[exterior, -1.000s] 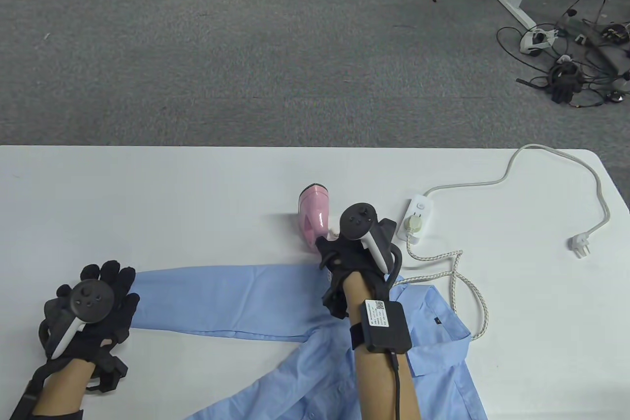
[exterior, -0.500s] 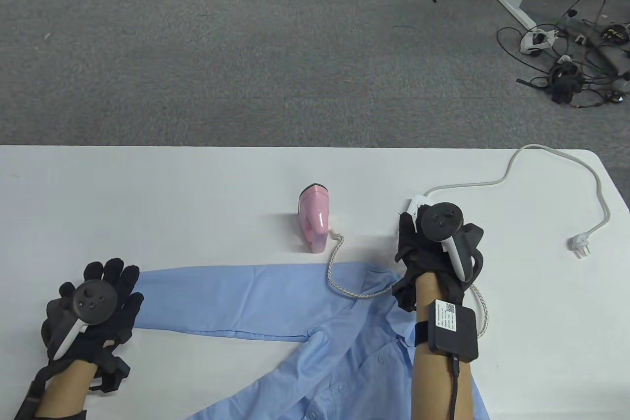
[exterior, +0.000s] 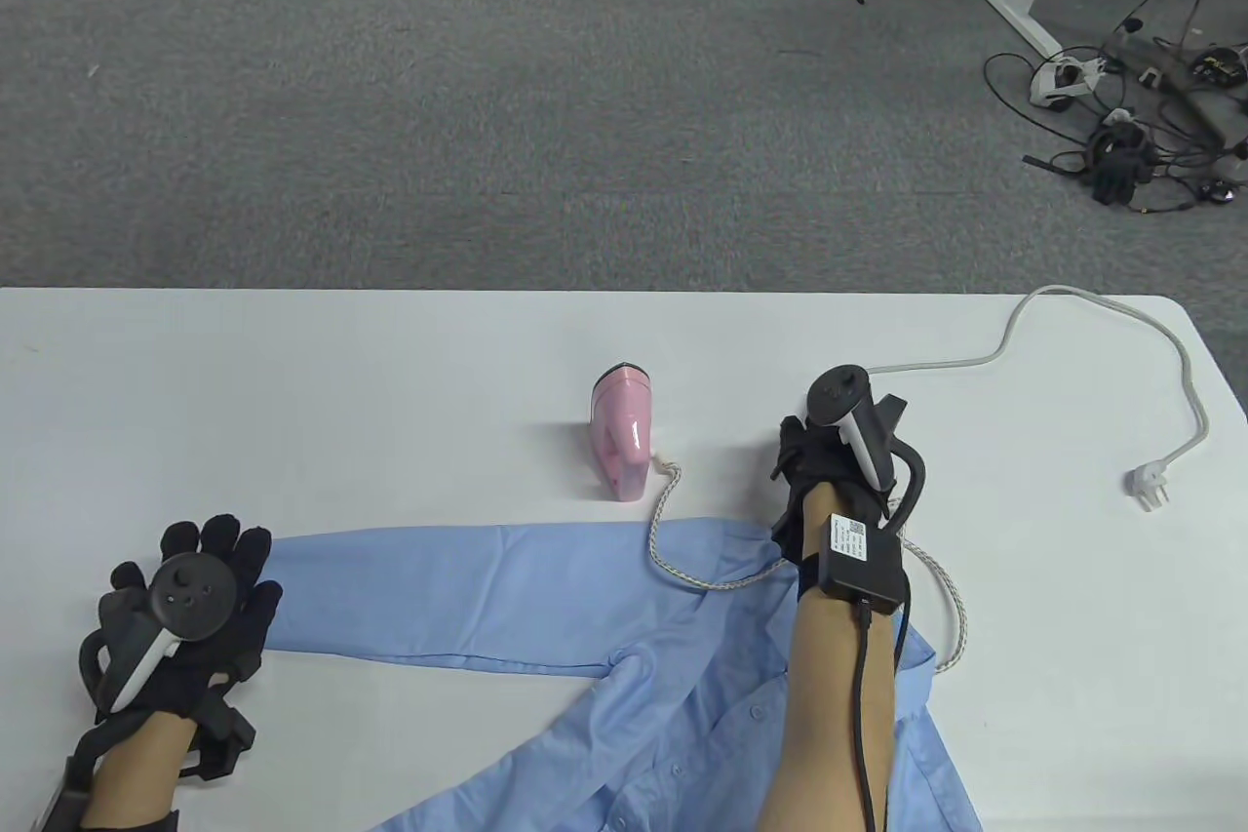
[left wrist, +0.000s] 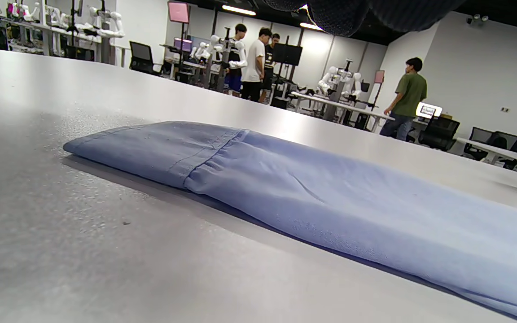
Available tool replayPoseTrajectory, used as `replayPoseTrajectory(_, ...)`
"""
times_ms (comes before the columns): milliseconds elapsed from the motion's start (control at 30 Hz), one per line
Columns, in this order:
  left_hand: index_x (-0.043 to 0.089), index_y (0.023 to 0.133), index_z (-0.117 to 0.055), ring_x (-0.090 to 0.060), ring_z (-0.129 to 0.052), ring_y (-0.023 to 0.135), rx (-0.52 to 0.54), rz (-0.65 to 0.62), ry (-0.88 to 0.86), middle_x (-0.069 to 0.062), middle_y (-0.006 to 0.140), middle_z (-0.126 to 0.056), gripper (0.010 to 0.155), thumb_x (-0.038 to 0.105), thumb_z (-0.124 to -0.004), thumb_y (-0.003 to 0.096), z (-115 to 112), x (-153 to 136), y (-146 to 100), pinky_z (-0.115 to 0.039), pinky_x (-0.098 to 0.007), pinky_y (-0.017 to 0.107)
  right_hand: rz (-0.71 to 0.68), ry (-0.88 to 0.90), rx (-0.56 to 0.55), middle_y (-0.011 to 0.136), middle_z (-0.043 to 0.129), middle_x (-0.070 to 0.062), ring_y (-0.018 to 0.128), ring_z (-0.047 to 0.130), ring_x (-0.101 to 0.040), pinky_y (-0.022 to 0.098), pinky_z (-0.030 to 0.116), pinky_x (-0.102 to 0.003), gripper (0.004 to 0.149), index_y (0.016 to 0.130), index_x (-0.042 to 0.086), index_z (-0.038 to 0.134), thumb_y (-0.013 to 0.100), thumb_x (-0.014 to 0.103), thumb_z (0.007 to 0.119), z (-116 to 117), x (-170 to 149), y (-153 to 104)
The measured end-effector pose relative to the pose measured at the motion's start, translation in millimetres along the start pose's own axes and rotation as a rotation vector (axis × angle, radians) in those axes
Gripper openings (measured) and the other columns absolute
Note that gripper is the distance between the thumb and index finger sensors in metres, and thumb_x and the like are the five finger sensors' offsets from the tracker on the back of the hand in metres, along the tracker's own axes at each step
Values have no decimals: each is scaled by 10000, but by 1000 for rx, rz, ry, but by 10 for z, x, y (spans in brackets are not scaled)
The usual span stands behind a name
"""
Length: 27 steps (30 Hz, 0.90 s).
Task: Iron long-sleeve shirt with electric iron on table
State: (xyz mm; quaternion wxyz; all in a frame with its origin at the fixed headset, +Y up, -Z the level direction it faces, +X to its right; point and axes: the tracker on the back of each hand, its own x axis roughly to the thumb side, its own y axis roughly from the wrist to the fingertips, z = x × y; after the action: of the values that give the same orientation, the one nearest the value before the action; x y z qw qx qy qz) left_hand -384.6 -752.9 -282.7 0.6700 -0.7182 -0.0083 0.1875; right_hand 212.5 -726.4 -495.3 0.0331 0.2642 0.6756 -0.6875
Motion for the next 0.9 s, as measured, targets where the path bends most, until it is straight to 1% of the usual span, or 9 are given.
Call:
replayPoseTrajectory(33, 421, 1078, -460, -217, -104, 1159, 0, 3, -1, 103, 1218, -260, 647, 554, -611, 464, 6, -2, 1, -40, -605, 725, 0, -4, -60, 939, 738, -133, 722, 876, -375, 466, 755, -569, 513, 870, 160, 751, 436, 431, 702, -11, 6, -1)
replayPoseTrajectory(67, 421, 1078, -459, -216, -100, 1158, -1, 4, -6, 104, 1218, -255, 646, 555, -610, 465, 11, -8, 6, -38, -604, 724, -21, -37, -73, 852, 830, -151, 637, 930, -378, 416, 781, -560, 464, 787, 142, 830, 429, 424, 743, -35, 36, -4)
replayPoseTrajectory(200, 421, 1078, -461, -216, -96, 1156, -14, 0, -1, 107, 1215, -244, 645, 556, -609, 464, -6, -2, 12, -38, -604, 723, 20, -209, -29, 807, 841, -123, 579, 942, -337, 386, 803, -514, 374, 749, 171, 802, 437, 374, 775, -7, 65, -53)
replayPoseTrajectory(233, 422, 1079, -457, -214, -92, 1155, -23, -4, 5, 107, 1215, -236, 648, 557, -609, 464, -16, 4, 13, -36, -603, 722, 18, -229, -24, 794, 834, -136, 552, 940, -336, 377, 805, -513, 381, 759, 158, 789, 438, 362, 775, 21, 56, -69)
replayPoseTrajectory(300, 424, 1081, -448, -215, -80, 1152, -32, -9, 10, 111, 1213, -219, 649, 558, -607, 465, -21, 12, 12, -30, -602, 721, 37, -250, 44, 780, 789, -168, 523, 912, -347, 379, 793, -521, 559, 942, 116, 614, 453, 343, 764, 75, 37, -73)
replayPoseTrajectory(367, 426, 1081, -446, -214, -75, 1152, -34, -13, 11, 112, 1213, -204, 650, 560, -606, 465, -20, 13, 11, -26, -602, 720, 71, -302, 119, 784, 760, -150, 525, 879, -331, 382, 778, -516, 616, 1009, 147, 491, 474, 364, 705, 104, 18, -78)
replayPoseTrajectory(467, 429, 1082, -439, -213, -66, 1150, -37, -12, 7, 111, 1212, -191, 652, 562, -605, 465, -14, -1, 12, -22, -600, 719, 100, -285, 179, 780, 710, -144, 527, 829, -315, 382, 760, -529, 580, 1011, 176, 487, 484, 375, 625, 142, -20, -67)
replayPoseTrajectory(667, 428, 1083, -434, -212, -54, 1147, -53, -3, 3, 114, 1209, -181, 654, 563, -603, 465, -11, -22, 17, -15, -598, 717, 118, -258, 286, 785, 640, -151, 477, 806, -321, 387, 756, -557, 566, 1002, 183, 436, 489, 356, 598, 155, -49, -18)
replayPoseTrajectory(900, 429, 1085, -430, -215, -50, 1146, -62, -12, 10, 114, 1209, -178, 657, 566, -601, 465, -26, 2, 12, -14, -598, 716, 105, -254, 268, 735, 678, -143, 426, 825, -310, 360, 774, -542, 541, 976, 181, 479, 477, 341, 613, 150, -68, 13)
